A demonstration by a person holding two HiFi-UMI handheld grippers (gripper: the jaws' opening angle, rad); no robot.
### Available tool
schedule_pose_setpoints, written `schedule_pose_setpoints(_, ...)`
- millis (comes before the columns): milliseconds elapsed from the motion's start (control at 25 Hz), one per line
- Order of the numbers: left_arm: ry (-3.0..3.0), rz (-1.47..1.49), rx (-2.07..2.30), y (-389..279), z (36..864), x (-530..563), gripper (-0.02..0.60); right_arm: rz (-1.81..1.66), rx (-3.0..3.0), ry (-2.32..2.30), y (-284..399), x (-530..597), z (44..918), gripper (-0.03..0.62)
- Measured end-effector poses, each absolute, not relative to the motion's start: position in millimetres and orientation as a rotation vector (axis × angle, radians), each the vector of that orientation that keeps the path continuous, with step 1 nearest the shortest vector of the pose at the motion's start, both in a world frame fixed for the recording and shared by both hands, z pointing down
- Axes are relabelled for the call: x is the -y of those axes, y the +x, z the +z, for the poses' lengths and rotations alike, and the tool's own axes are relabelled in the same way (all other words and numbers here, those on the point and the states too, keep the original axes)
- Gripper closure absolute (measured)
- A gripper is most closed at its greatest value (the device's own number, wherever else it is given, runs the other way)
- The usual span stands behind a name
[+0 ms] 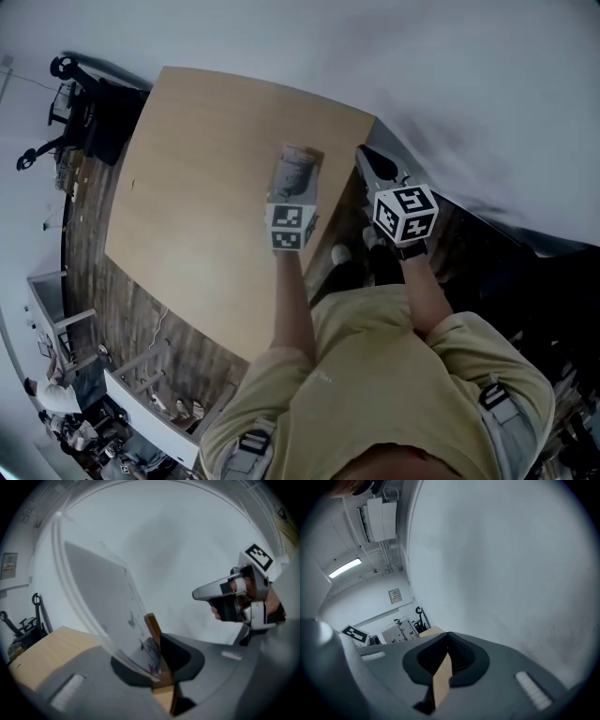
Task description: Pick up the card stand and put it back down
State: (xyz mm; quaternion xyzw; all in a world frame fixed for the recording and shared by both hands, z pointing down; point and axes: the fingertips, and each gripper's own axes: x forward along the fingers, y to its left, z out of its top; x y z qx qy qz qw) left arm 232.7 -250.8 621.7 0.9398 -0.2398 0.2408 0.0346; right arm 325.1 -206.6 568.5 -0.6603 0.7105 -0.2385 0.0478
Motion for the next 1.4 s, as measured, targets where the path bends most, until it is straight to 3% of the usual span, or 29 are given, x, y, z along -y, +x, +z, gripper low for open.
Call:
schedule_pose_setpoints(720,3.032,0.966,0.373,274.7,734.4,305.7,0.523,-0.994,-1.944,-2.157,349.9,149.0,680.2,0.591)
schedule_pose_setpoints(1400,2.877,1.005,0.547,275.8,820.6,293.6,0.522,-1.129,-1.831,-2.187,358.9,129.2,736.6,0.591)
